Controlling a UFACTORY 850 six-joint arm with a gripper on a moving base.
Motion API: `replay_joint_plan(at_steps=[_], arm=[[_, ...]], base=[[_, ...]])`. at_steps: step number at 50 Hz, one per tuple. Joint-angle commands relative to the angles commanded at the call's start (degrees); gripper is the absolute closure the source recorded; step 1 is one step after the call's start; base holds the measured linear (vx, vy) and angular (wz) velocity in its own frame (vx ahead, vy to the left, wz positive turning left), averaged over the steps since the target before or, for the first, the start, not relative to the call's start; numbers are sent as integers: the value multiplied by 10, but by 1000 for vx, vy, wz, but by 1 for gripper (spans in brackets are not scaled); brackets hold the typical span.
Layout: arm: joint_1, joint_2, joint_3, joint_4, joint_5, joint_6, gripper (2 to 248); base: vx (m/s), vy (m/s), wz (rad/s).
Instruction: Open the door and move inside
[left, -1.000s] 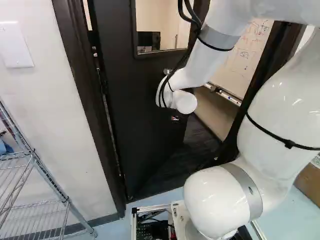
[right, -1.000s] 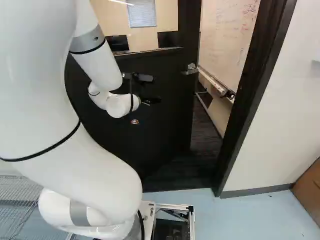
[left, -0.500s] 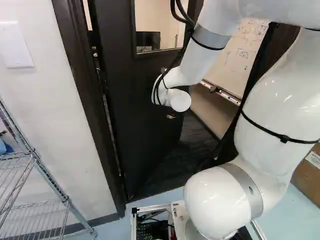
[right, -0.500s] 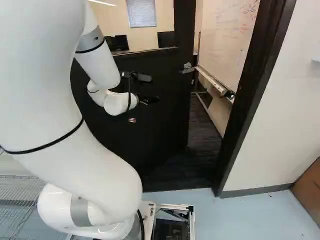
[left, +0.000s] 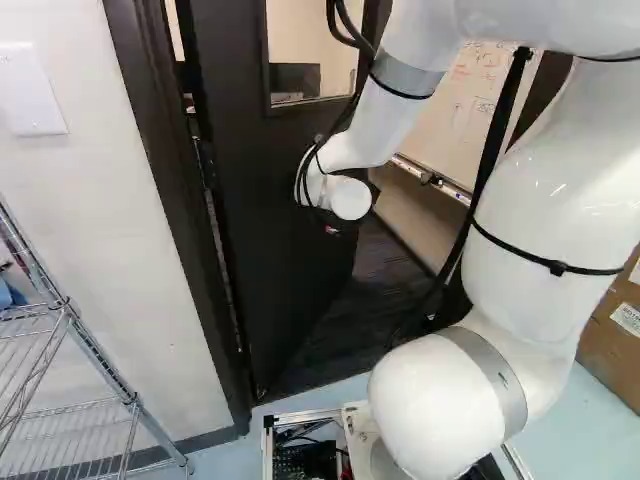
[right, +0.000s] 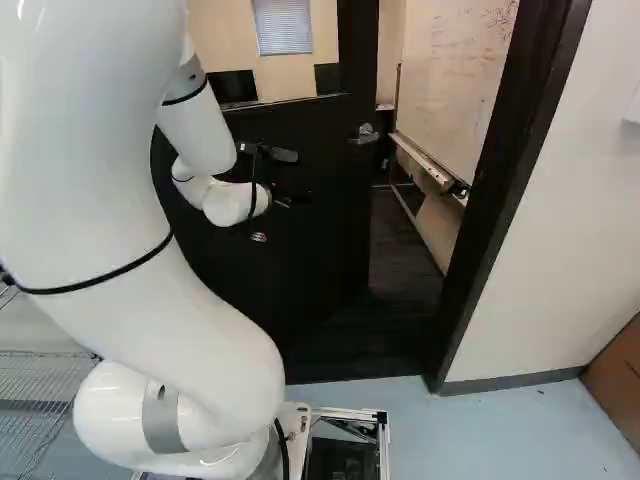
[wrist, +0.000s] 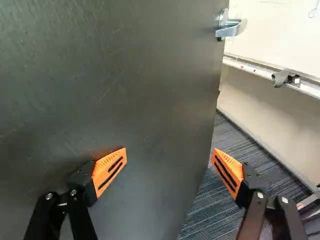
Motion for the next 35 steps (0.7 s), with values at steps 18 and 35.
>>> replay_joint_plan(at_steps=[18,35], arm=[[18,-20,-21,0,0,0,3],[35,-38,-41,0,0,0,3]], base=[[0,0,0],[0,0,0]])
